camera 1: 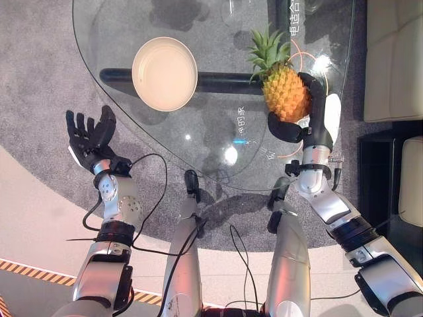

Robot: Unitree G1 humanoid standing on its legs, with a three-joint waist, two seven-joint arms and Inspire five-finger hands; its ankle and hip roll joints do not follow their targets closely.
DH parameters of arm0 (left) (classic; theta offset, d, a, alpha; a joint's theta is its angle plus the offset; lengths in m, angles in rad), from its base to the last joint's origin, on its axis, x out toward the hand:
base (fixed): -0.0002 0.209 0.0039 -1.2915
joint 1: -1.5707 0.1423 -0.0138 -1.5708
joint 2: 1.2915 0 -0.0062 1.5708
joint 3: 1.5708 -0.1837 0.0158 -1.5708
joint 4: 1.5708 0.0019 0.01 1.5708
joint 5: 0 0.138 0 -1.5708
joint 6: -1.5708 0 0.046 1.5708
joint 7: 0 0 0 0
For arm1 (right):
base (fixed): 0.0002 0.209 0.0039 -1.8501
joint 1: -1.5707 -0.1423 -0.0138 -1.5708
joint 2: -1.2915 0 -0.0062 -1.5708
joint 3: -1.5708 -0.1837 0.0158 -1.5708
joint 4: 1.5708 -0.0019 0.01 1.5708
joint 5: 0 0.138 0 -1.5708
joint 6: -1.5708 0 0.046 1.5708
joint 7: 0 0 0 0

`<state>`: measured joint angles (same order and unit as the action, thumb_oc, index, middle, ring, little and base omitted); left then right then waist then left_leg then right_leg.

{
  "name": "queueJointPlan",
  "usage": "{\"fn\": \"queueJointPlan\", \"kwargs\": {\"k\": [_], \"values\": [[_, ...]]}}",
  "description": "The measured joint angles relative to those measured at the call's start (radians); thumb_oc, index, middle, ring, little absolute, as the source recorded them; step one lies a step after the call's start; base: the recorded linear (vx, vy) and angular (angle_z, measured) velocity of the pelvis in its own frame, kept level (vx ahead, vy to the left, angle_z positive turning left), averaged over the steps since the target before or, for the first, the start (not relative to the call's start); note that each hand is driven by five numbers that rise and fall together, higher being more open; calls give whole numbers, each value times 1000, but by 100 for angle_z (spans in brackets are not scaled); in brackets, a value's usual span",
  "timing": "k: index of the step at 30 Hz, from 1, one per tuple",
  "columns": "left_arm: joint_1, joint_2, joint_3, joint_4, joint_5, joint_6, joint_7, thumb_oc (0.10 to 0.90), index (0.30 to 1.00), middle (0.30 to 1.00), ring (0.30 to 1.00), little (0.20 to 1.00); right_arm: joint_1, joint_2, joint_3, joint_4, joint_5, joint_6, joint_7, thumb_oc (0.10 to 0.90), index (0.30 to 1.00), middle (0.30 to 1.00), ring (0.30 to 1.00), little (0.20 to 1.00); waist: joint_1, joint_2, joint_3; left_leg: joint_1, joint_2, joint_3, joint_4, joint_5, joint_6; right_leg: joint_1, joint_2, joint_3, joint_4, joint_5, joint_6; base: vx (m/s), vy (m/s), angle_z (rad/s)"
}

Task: Pick up the fruit to the plate

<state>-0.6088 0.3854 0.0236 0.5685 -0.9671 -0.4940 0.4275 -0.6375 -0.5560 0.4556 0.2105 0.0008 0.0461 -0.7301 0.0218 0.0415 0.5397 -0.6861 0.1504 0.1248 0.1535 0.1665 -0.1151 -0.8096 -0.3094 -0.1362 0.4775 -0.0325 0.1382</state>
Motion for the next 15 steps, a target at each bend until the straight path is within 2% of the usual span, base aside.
{"fn": "queueJointPlan", "kwargs": {"k": [8,15], "values": [[-3,-31,-20,-162,46,8,-51,800,900,900,900,900,-10,5,-20,-28,-44,-23,25,100,300,300,300,200,1,0,0,1,2,0,0,0,0,0,2,0,0,0,0,-3,-4,0],[-12,-35,-78,-241,70,98,-153,800,900,900,900,900,-19,5,-39,-39,-86,-36,56,100,300,300,300,200,2,0,0,0,2,0,-8,0,0,2,3,-3,-10,2,2,0,0,0]]}}
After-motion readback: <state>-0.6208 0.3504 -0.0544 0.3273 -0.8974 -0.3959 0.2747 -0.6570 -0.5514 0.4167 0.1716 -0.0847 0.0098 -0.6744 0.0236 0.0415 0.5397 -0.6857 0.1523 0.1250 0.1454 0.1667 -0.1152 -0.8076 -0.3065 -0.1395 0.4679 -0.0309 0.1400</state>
